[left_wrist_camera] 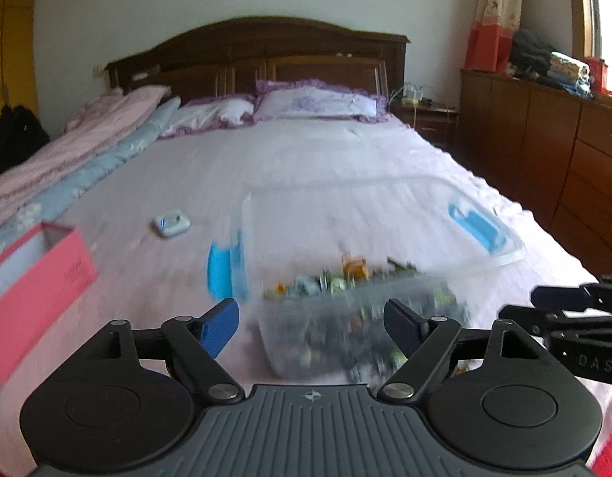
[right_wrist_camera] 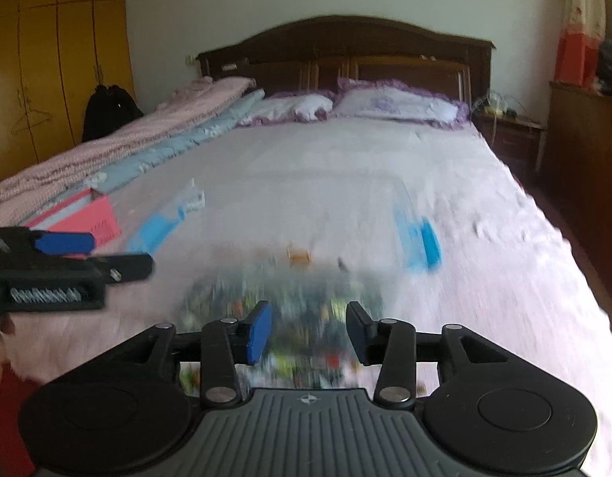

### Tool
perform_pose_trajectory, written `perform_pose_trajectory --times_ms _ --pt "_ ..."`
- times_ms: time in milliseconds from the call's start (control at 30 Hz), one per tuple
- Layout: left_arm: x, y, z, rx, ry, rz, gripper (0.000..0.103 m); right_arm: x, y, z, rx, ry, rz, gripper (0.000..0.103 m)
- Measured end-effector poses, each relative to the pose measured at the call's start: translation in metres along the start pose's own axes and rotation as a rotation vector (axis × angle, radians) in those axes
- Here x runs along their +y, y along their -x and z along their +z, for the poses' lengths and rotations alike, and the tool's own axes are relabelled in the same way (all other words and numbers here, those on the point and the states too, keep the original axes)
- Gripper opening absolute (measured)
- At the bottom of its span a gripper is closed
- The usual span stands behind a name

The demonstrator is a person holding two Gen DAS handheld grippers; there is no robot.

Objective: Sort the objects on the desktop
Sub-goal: 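Move both open tools back down to the loose Lego pile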

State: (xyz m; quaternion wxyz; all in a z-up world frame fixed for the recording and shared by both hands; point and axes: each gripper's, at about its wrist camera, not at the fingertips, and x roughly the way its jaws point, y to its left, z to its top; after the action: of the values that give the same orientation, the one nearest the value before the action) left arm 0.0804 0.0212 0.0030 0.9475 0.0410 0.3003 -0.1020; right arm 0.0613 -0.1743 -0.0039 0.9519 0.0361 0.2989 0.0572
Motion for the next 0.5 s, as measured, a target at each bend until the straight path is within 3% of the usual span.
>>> perform_pose_trajectory --times_ms 300,500 --pt "0.003 0.006 -0.081 0.193 0.005 -0.026 0.076 -0.022 0.037 -0.100 0.130 -0.073 -0.090 0.045" --pt "-0.004 0.011 -0.117 0.281 -0.035 -0.068 0.071 -0.024 0.049 -0.138 0.193 -0.084 -0.098 0.040"
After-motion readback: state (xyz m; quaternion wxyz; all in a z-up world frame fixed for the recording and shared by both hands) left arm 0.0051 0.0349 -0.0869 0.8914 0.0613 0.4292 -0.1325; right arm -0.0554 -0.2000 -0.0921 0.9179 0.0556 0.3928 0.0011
